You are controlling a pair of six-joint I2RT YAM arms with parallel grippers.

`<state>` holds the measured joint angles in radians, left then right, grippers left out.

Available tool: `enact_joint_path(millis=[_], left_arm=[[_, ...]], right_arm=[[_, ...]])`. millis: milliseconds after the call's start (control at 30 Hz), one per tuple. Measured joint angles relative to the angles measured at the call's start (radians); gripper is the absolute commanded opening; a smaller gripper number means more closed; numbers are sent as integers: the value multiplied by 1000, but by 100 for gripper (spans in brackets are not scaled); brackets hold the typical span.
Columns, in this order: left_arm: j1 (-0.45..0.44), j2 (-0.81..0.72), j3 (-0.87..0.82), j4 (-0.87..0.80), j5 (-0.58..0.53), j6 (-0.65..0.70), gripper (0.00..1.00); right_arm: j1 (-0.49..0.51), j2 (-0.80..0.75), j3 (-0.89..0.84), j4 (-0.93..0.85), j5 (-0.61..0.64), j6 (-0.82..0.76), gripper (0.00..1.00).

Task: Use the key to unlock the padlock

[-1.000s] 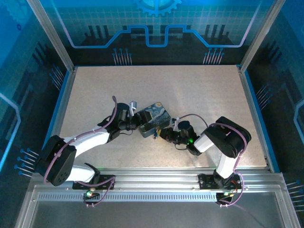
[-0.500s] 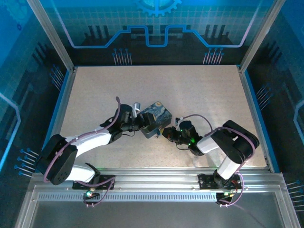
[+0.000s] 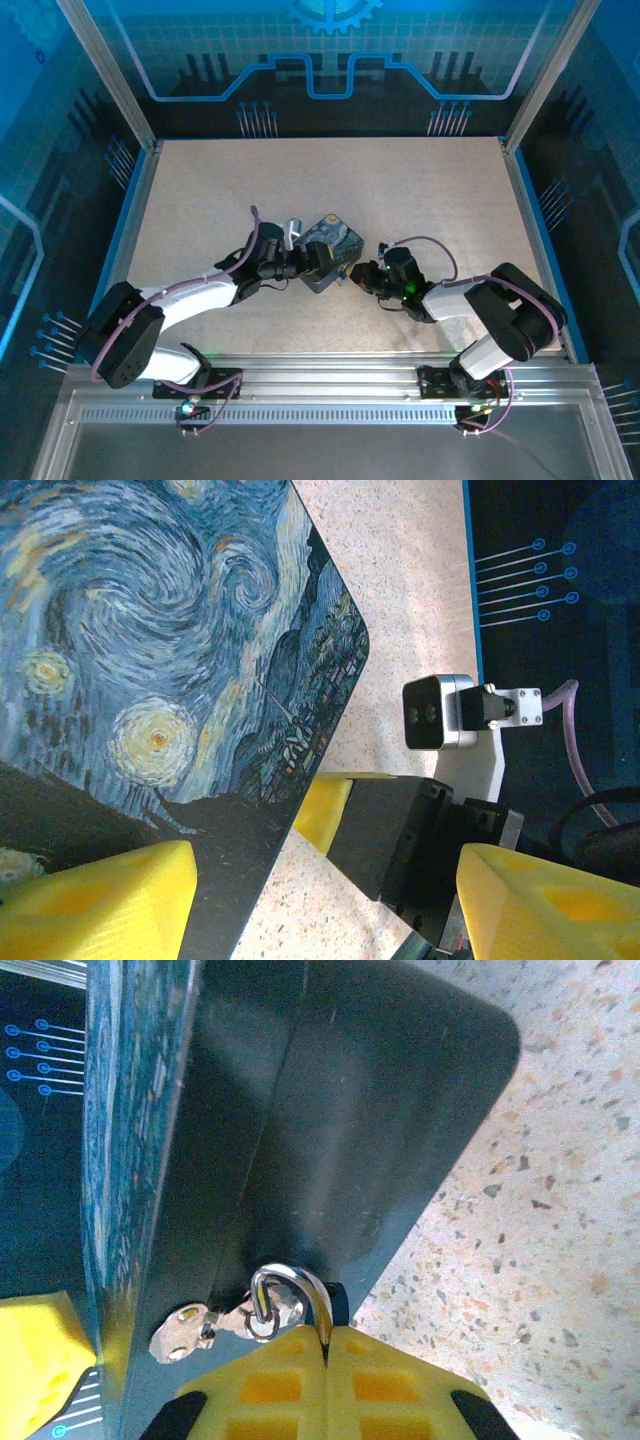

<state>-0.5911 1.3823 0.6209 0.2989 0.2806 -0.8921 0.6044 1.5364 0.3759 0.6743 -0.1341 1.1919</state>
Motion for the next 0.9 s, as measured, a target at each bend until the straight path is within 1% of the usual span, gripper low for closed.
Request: enact_joint_path(millis=[333, 433, 733, 900], left_arm=[[0, 0, 0, 3, 0, 0, 73], [0, 0, 0, 3, 0, 0, 74], [10, 0, 0, 2, 1, 2, 74], [47, 4, 2, 3, 5, 5, 74]], right_arm=[[-21, -26, 2, -65, 16, -24, 6], [-27, -55, 2, -103, 23, -46, 6], [-48, -226, 7, -259, 25, -192, 6], [-56, -293, 38, -388, 6, -298, 7]])
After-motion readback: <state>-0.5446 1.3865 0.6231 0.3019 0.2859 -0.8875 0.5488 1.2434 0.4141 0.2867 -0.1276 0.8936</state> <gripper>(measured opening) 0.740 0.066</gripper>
